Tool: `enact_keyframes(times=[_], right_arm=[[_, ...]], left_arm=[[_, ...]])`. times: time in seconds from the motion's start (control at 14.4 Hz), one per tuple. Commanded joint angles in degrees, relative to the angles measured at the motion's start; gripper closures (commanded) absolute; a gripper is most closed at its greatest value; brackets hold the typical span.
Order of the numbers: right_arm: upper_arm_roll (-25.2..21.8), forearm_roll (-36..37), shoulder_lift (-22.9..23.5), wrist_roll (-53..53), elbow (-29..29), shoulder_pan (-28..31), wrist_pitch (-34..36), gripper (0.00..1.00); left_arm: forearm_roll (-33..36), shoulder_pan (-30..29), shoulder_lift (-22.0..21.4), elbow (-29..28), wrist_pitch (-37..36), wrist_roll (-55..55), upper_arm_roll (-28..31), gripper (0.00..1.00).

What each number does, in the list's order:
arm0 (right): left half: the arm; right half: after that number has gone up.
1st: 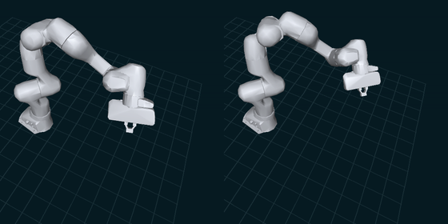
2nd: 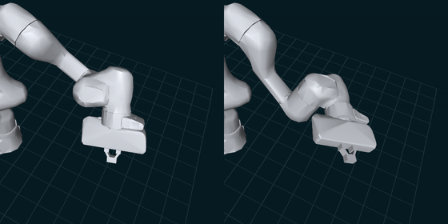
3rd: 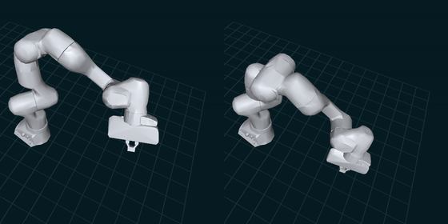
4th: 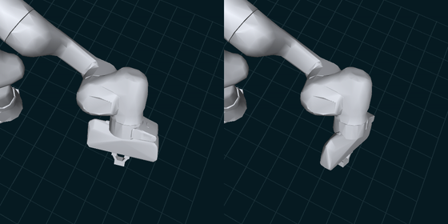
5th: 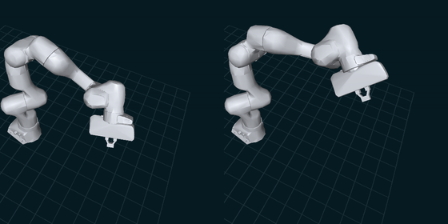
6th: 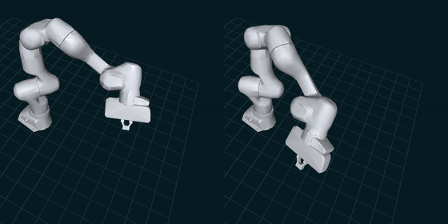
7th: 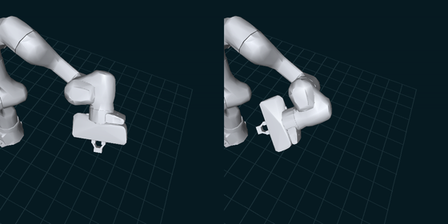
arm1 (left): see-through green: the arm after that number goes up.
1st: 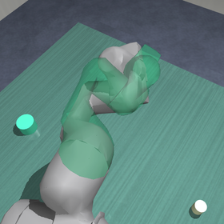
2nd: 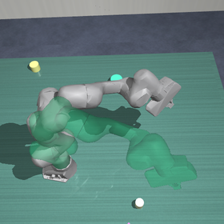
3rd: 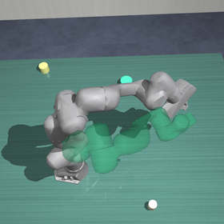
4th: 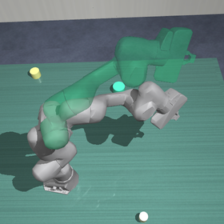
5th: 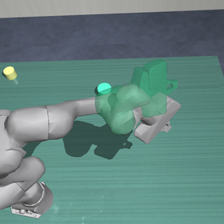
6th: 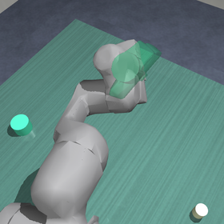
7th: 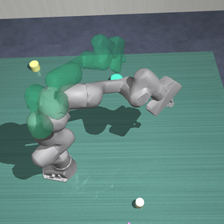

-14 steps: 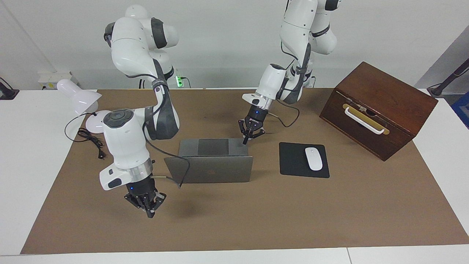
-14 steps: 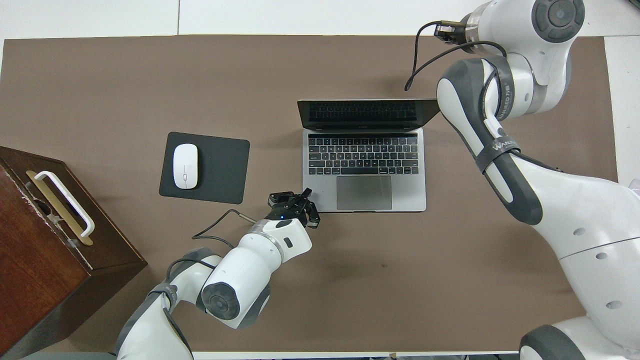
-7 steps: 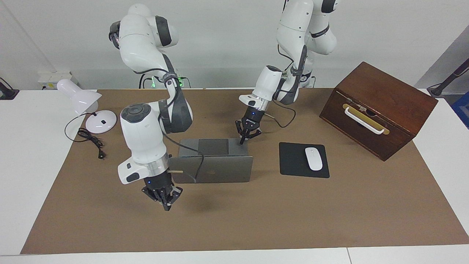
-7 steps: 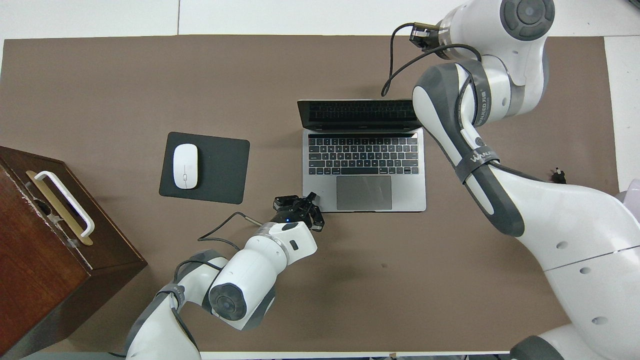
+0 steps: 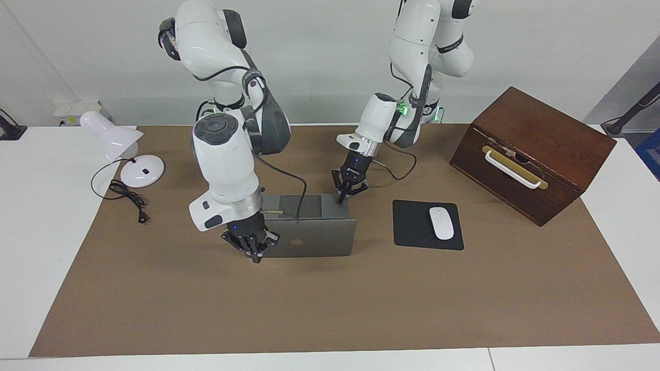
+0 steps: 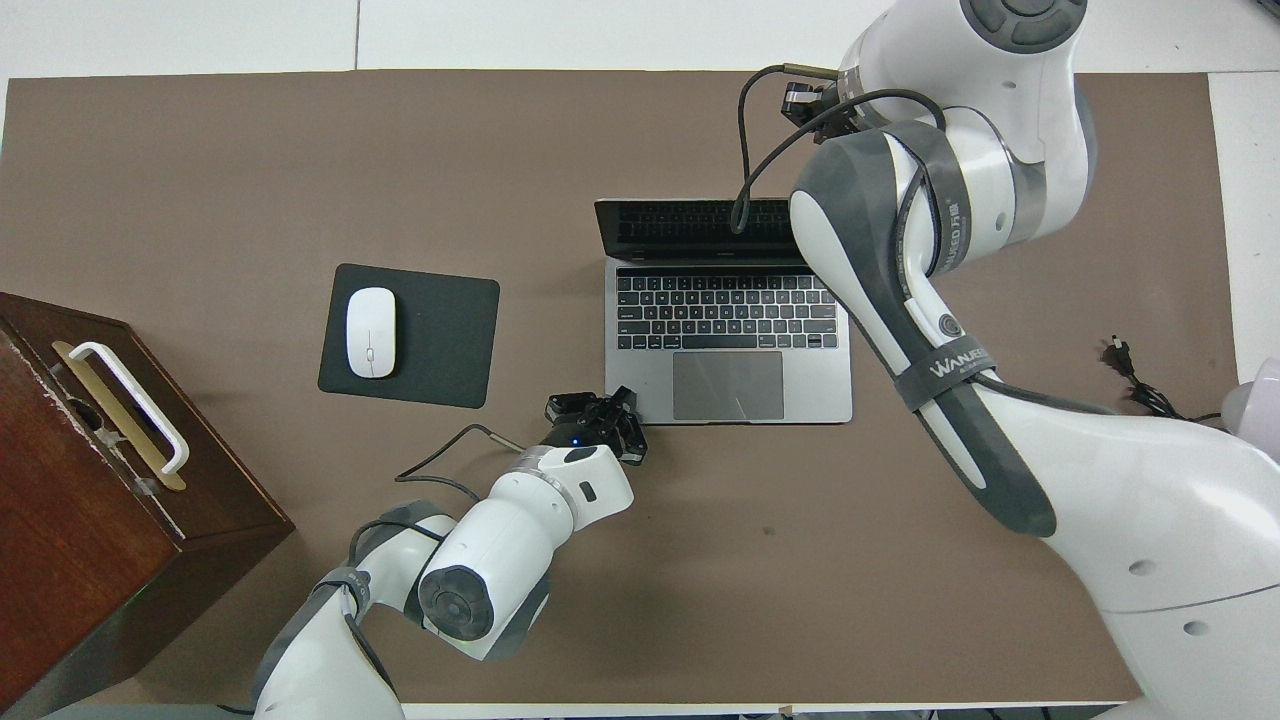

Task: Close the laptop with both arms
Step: 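Push the laptop lid down toward the keyboard with the right gripper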

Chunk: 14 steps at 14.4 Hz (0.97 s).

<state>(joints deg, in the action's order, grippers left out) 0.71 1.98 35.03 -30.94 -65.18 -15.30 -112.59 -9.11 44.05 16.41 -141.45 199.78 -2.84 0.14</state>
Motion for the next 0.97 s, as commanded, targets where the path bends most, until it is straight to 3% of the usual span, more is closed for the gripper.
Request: enact_keyframes(times=[0.0,0.42,0.62,0.9], right_arm=[[2.5,0.0,-1.0,-0.5,-0.6,0.8,3.6,1.0],[5.1,-1.4,-1.8,-0.1,-1.3,1.5,9.3,1.0],[5.7,-5.7,-2.3,-0.1,-1.5,2.6,13.3,1.0],[5.7,-5.9,-3.9,0.0,-5.6,2.9,14.2,1.0]], left_arm=[[-1.3,1.1,0.4,-1.5,1.0,3.0,0.8,1.0],[-1.3,0.5,0.4,-2.2,1.0,5.2,0.8,1.0],[-1.3,-0.3,0.3,-2.6,0.9,6.9,0.8,1.0],[-1.3,-0.3,0.3,-2.9,0.9,7.4,0.8,1.0]])
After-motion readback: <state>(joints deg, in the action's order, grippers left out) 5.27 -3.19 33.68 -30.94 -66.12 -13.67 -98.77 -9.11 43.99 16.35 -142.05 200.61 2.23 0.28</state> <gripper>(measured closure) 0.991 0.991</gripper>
